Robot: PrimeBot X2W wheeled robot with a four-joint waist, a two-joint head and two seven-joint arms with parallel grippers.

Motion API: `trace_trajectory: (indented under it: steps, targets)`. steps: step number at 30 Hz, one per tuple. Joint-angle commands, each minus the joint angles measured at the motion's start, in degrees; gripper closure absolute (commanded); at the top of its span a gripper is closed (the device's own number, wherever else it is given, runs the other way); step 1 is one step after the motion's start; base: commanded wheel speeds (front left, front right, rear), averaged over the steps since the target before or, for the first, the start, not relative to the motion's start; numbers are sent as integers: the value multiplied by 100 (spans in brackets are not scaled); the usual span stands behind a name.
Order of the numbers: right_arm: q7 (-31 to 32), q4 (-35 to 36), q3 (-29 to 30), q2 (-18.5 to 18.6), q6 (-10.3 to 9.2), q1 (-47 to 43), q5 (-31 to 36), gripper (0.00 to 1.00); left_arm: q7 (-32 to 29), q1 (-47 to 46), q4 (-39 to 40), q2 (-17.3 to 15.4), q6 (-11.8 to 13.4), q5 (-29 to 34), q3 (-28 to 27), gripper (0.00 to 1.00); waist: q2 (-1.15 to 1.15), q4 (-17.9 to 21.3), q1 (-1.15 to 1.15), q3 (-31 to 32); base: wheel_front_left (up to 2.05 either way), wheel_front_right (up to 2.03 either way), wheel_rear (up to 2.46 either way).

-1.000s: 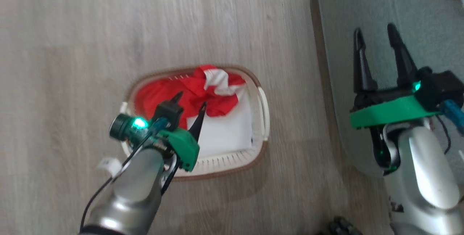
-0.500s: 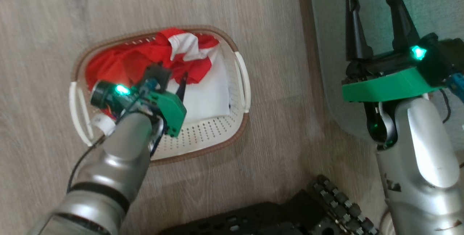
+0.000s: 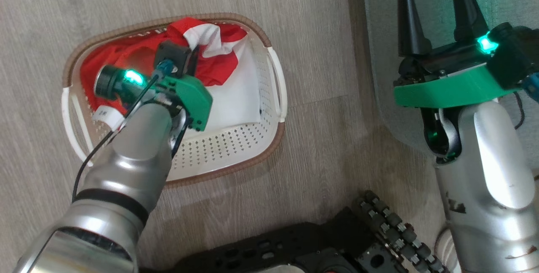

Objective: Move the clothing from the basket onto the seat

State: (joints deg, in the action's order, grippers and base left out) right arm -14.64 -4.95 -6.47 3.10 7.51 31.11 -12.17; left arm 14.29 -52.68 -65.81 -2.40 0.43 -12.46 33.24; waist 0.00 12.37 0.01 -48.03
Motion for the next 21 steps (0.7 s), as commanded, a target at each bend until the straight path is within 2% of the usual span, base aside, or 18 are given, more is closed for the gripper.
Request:
trace_trajectory:
  steps: [1, 9, 21]
  targets:
    - [-36, 147, -53, -23, -2, -144, 2, 0, 70, 110, 209, -48, -22, -36, -38, 100, 0, -32, -1, 53, 0, 0, 0]
    - [-36, -151, 14, -23, -2, -264, 18, 0, 71, 612, 1035, -48, -40, -149, -71, 100, 0, -196, -1, 626, 0, 0, 0]
    - [-36, -744, 213, -23, -2, -779, 131, 0, 71, 1485, 2250, -197, -101, -72, -367, 100, 0, -428, -1, 2068, 0, 0, 0]
